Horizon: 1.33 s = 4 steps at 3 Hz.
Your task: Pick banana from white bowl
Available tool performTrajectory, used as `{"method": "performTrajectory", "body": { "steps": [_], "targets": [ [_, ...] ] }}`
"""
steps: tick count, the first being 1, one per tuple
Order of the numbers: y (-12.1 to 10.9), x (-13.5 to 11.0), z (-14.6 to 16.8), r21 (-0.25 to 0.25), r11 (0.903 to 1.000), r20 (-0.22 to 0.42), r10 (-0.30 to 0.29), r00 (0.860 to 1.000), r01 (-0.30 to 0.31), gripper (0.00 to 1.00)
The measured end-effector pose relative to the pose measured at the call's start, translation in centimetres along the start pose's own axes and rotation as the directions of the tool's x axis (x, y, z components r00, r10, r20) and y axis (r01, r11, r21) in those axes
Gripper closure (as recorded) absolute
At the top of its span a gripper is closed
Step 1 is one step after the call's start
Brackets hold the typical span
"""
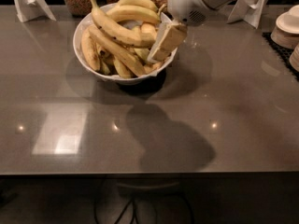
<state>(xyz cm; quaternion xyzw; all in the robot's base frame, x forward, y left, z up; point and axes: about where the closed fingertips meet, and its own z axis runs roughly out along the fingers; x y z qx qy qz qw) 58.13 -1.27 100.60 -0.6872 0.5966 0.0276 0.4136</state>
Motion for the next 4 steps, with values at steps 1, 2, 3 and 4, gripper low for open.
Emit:
{"method": "performTrajectory", "body": {
  "steps": [1,2,3,4],
  "targets": [
    [-0.9,0.1,2.2,-0.017,0.9993,-0.002,-0.034,0.999,0.034,0.29],
    [-1.4,0.3,3.8,-0.037,0.9976,-0.011,-0.059,0.998,0.059,0.33],
    [-1.1,0.8,5.4,-0.07,0.9955,-0.025,-0.066,0.997,0.064,0.34],
    [-0.1,0.5,6.6,-0.108,0.9914,-0.027,-0.077,0.997,0.074,0.35]
  ]
}}
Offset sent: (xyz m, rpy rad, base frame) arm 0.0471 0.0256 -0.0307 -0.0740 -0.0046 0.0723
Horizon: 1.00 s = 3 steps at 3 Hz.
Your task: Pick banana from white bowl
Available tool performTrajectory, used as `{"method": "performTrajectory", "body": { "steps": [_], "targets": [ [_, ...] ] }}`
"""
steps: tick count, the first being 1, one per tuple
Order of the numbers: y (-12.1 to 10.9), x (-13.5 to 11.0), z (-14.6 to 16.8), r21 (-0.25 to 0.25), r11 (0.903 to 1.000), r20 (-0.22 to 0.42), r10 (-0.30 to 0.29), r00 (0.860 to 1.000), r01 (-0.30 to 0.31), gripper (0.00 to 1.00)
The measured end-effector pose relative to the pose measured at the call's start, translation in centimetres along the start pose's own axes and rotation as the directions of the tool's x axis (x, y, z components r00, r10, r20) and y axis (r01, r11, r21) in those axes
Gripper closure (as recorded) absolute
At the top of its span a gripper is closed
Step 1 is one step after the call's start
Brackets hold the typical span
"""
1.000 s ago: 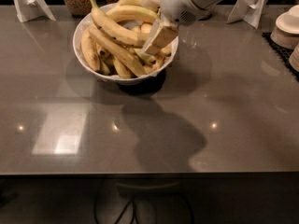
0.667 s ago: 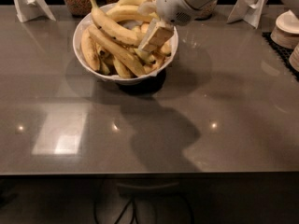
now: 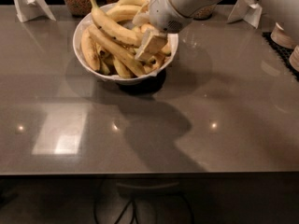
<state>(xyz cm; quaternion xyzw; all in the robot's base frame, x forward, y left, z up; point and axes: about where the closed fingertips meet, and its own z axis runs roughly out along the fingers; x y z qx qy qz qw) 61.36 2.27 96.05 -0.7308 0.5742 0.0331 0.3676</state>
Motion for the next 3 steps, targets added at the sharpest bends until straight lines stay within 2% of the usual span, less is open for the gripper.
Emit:
{"method": "performTrajectory", "body": {
  "steps": [1,2,3],
  "targets": [
    [0.3,-0.3,0.4,-0.013,0.9999,0.0,-0.002,1.0,0.002,0.54],
    [0.1,-0.7,-0.1,-0.022,0.9995,-0.016,0.021,1.0,-0.022,0.78],
    [-0.4,-0.8,-1.7,-0.009,0.998,-0.011,0.063,0.998,-0.063,0.99]
  ]
}}
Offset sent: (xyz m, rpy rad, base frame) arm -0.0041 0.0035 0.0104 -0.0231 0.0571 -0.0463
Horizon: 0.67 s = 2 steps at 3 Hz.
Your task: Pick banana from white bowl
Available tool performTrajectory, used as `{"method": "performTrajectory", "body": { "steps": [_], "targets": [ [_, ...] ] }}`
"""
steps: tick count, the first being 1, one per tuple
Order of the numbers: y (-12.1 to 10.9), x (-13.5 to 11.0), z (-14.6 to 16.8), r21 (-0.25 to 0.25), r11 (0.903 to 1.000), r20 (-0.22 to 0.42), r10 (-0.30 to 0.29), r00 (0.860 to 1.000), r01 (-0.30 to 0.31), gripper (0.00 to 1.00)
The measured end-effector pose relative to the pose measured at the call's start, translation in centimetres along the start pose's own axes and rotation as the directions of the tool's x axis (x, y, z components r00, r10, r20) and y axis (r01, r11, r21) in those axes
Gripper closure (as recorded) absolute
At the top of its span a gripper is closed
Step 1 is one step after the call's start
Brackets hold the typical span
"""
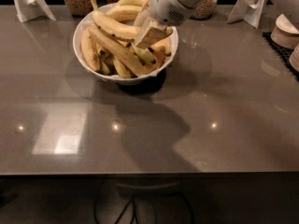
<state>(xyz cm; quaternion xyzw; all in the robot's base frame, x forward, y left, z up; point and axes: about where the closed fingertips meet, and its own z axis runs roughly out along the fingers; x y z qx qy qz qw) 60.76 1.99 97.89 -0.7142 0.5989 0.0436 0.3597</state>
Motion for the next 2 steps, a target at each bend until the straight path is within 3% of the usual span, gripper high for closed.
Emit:
{"method": "performTrajectory", "body": {
  "steps": [2],
  "targets": [
    [0.1,2.0,-6.0,0.034,0.9946,0.068,0.096,0.993,-0.098,1.0]
  ]
}}
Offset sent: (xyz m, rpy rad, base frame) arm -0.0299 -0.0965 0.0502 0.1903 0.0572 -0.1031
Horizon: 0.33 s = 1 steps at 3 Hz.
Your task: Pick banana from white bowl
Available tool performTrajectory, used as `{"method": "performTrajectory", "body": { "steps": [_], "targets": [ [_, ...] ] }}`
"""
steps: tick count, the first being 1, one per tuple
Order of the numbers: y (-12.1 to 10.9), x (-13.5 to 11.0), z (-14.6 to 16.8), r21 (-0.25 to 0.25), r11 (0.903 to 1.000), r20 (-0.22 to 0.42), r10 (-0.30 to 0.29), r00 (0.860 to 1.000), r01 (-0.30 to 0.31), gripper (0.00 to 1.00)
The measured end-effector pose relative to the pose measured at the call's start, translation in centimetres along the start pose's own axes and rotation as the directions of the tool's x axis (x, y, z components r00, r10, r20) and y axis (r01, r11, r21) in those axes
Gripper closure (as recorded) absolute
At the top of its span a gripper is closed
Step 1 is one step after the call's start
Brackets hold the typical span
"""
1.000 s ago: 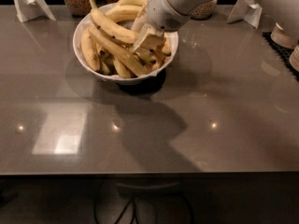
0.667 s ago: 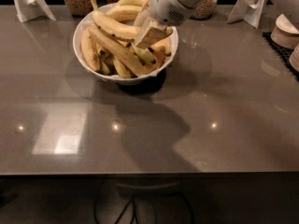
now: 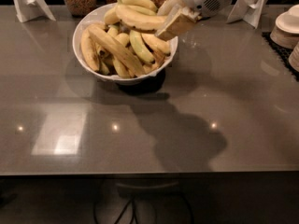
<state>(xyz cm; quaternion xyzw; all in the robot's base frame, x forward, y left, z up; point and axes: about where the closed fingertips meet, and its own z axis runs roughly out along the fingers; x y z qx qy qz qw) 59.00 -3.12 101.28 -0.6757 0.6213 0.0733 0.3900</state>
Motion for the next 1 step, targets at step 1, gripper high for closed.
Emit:
{"method": "performTrajectory", "body": {
  "steps": [1],
  "targets": [
    [1.22,1.83,-3.5,0.006,0.9993,0.049,0.038,0.998,-0.038,1.0]
  ]
}}
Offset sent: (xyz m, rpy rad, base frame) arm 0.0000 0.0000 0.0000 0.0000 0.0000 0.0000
